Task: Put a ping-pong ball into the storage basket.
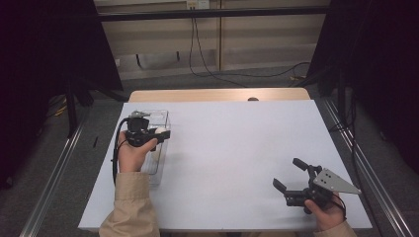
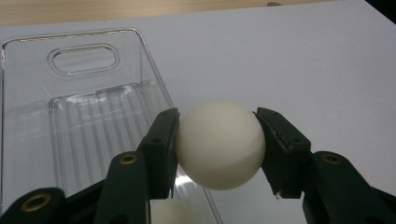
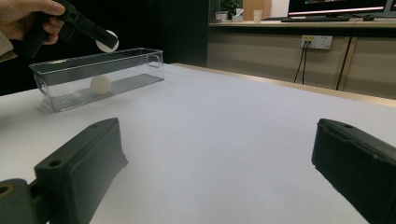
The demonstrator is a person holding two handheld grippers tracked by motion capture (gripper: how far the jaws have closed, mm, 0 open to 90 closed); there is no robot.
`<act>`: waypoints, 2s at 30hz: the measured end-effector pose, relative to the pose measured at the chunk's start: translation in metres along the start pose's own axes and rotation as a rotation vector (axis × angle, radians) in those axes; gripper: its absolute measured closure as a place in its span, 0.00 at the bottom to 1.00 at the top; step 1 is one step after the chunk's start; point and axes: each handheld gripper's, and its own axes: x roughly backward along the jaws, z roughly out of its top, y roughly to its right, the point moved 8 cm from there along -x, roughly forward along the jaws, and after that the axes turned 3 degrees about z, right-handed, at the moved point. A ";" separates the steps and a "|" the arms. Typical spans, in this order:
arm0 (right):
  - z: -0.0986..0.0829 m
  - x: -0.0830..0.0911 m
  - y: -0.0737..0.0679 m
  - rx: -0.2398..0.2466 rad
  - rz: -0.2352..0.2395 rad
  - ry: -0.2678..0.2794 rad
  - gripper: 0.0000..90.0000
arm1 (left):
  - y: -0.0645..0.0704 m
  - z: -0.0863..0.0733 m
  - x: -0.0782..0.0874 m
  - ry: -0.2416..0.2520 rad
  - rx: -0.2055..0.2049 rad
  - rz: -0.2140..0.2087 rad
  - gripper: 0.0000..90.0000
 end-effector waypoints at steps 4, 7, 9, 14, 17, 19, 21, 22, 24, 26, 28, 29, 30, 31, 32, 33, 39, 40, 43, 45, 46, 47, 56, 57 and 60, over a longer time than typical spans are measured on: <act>0.000 0.000 0.000 0.000 0.001 0.002 0.02 | -0.002 0.000 0.002 0.000 0.004 0.004 0.57; 0.000 0.000 0.000 0.002 0.001 0.004 0.02 | -0.004 -0.001 0.002 0.004 0.007 0.007 0.57; 0.000 0.000 0.000 0.001 0.000 0.003 0.02 | -0.005 -0.001 0.002 0.004 0.008 0.008 0.57; 0.001 0.000 0.000 0.000 0.000 0.005 0.02 | -0.008 -0.001 0.003 0.006 0.010 0.016 0.57; 0.001 0.000 0.000 0.000 0.000 0.005 0.02 | -0.009 -0.002 0.003 0.008 0.010 0.019 0.57; 0.001 0.000 0.000 0.000 0.001 0.006 0.02 | -0.010 -0.002 0.004 0.011 0.008 0.023 0.57; 0.001 0.000 0.000 0.000 0.001 0.006 0.02 | -0.011 -0.002 0.004 0.012 0.011 0.023 0.57; 0.001 0.000 0.000 0.000 0.001 0.006 0.02 | -0.011 -0.002 0.004 0.010 0.012 0.023 0.57; 0.001 0.000 0.000 0.000 0.001 0.006 0.02 | -0.012 -0.002 0.005 0.010 0.010 0.024 0.57; 0.001 0.000 0.000 0.000 0.001 0.006 0.02 | -0.013 -0.002 0.005 0.011 0.009 0.027 0.57; 0.001 0.000 0.000 0.001 0.002 0.005 0.02 | -0.014 -0.002 0.005 0.012 0.011 0.032 0.57; 0.001 0.000 0.000 0.000 0.001 0.006 0.02 | -0.014 -0.002 0.005 0.012 0.010 0.034 0.57; 0.001 0.000 0.000 0.000 0.001 0.006 0.02 | -0.015 -0.003 0.005 0.012 0.012 0.035 0.57; 0.001 0.000 0.000 0.000 0.001 0.006 0.02 | -0.015 -0.003 0.006 0.012 0.014 0.034 0.57; 0.001 0.000 0.000 0.001 0.001 0.005 0.02 | -0.016 -0.003 0.006 0.012 0.014 0.035 0.57; 0.001 0.000 0.000 0.001 0.002 0.005 0.02 | -0.016 -0.003 0.006 0.009 0.010 0.035 0.57; 0.001 0.000 0.000 0.000 0.002 0.007 0.02 | -0.019 -0.004 0.007 0.015 0.013 0.041 0.57; 0.001 0.000 0.000 -0.001 0.002 0.007 0.02 | -0.019 -0.004 0.007 0.015 0.014 0.041 0.57; 0.001 0.001 -0.001 -0.005 0.004 0.009 0.02 | -0.020 -0.005 0.008 0.012 0.014 0.048 0.57; 0.001 0.000 -0.001 -0.003 0.005 0.008 0.02 | -0.021 -0.005 0.008 0.018 0.017 0.054 0.57; 0.001 0.000 -0.001 -0.003 0.006 0.008 0.02 | -0.022 -0.005 0.008 0.018 0.017 0.057 0.57; 0.001 0.000 -0.001 -0.002 0.007 0.009 0.02 | -0.022 -0.005 0.008 0.017 0.020 0.058 0.57; 0.001 0.000 -0.001 -0.002 0.006 0.009 0.02 | -0.029 -0.009 0.008 0.009 0.021 0.082 0.57; 0.001 0.000 -0.001 -0.002 0.006 0.008 0.02 | -0.030 -0.010 0.008 0.008 0.020 0.086 0.57; 0.002 0.000 -0.001 0.000 0.005 0.009 0.02 | -0.032 -0.010 0.008 0.012 0.027 0.092 0.57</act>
